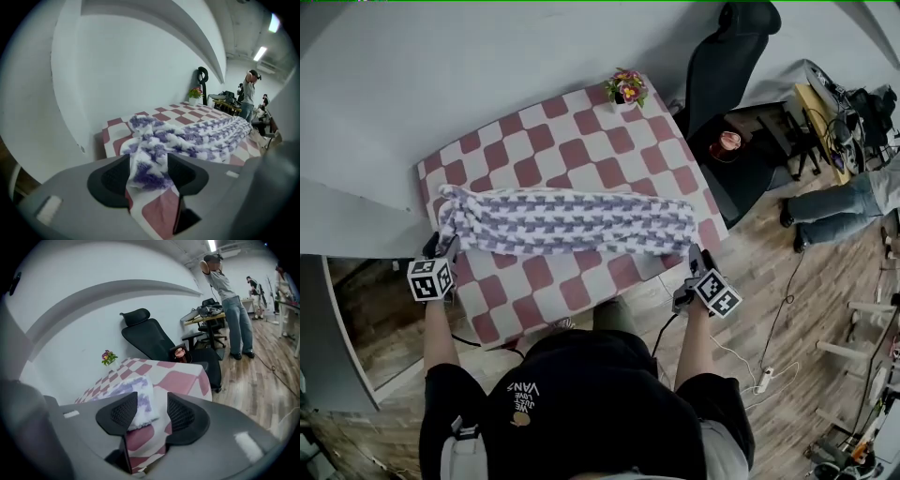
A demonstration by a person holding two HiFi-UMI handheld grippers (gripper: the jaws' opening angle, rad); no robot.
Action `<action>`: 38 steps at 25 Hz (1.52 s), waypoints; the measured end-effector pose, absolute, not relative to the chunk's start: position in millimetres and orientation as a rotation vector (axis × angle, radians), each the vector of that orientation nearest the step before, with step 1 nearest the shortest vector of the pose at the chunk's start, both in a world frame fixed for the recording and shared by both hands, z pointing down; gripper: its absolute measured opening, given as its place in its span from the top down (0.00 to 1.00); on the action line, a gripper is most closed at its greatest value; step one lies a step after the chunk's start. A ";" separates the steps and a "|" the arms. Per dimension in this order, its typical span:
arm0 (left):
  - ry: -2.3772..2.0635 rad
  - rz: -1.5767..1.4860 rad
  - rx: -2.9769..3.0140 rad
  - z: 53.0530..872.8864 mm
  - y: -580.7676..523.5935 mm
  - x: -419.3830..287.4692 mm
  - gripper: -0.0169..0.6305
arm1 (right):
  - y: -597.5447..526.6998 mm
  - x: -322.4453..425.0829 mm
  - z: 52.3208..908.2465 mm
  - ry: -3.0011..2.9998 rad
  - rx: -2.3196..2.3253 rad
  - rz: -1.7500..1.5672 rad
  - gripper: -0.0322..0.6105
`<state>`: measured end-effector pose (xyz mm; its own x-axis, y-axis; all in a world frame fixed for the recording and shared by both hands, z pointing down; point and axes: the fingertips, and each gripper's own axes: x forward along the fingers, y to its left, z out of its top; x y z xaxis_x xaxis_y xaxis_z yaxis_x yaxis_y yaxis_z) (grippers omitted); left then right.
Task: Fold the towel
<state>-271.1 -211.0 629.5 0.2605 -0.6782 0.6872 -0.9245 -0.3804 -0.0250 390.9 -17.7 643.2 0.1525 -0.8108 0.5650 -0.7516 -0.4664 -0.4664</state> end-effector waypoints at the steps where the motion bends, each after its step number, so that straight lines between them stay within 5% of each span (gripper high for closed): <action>1: -1.446 0.865 2.154 631.9 -207.2 -269.1 0.61 | -15.8 385.6 647.2 1.591 -2.306 -1.244 0.66; 14: -1.398 0.795 2.070 653.0 -219.8 -268.7 0.60 | -33.5 369.1 672.5 1.636 -2.296 -1.352 0.63; 19: -1.346 0.764 2.085 652.8 -212.5 -263.3 0.92 | -36.7 360.6 675.2 1.741 -2.276 -1.410 0.73; 24: -1.395 0.644 2.132 628.1 -204.5 -273.7 0.92 | -43.3 363.4 658.5 1.793 -2.269 -1.340 0.81; 38: -1.311 0.446 2.156 612.9 -124.9 -293.4 0.94 | -49.8 411.1 617.0 1.893 -2.358 -1.215 0.83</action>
